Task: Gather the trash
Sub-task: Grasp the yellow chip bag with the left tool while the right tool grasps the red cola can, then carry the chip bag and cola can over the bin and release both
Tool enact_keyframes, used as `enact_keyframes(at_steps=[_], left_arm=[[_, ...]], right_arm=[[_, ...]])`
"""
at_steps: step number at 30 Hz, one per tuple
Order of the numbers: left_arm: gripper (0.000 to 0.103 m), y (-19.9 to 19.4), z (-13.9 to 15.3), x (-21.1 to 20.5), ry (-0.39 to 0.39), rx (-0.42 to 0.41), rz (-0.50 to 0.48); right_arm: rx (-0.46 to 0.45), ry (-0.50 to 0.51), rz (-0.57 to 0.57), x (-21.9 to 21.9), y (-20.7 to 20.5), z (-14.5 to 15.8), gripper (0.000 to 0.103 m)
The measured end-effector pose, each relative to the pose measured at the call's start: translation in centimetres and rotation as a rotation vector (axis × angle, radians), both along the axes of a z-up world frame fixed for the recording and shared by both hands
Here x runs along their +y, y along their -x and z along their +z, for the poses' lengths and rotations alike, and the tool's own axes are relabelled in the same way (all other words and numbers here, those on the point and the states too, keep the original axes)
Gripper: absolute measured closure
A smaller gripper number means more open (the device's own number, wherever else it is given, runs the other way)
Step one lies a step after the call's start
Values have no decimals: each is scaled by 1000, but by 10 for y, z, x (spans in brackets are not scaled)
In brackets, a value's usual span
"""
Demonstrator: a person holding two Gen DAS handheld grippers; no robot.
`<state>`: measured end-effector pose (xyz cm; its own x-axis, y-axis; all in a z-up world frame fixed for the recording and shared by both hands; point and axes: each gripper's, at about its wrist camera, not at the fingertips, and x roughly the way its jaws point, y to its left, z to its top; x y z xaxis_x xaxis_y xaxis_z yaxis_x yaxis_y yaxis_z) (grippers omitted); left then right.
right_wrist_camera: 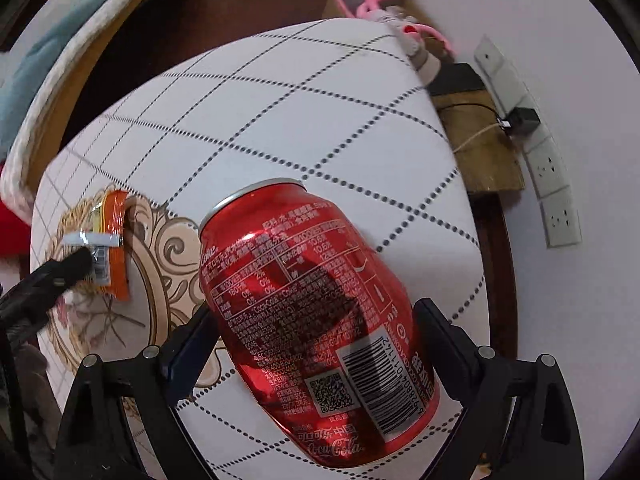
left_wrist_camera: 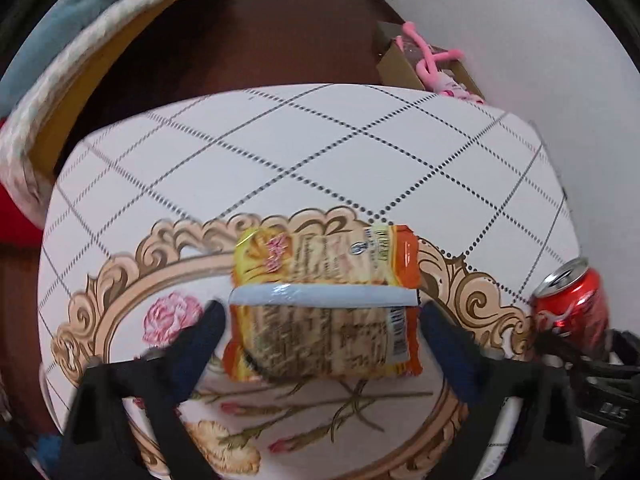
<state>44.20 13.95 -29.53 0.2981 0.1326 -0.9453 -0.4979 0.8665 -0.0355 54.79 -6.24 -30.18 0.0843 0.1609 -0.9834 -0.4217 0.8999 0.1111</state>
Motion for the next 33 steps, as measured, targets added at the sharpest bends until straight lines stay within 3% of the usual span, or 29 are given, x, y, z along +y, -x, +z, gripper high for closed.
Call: enact_keyframes(at_steps=[1,3,4,13,27,33], left_arm=[[39,-1,0,-3,-12,5,-6],[63,2,3,-6,-14,-13,-5],[67,6,6,-8,-20,-16,-8],[69,72,62,-26,-121,-127,4],[69,211,177,-24,-225,-304,81],[69,273,173,-5,-238,-280,147]], right_arm=[[-3,-1,-7,-1,6,3,7],[-8,-4,-16,-1,15,7,8],[-7,-12,-21,-6,22,5,8],[-10,-158,-15,-11,66,32,9],[-85,-326,123,13,187,133,14],[-57,-324,193,42,237,137,35]])
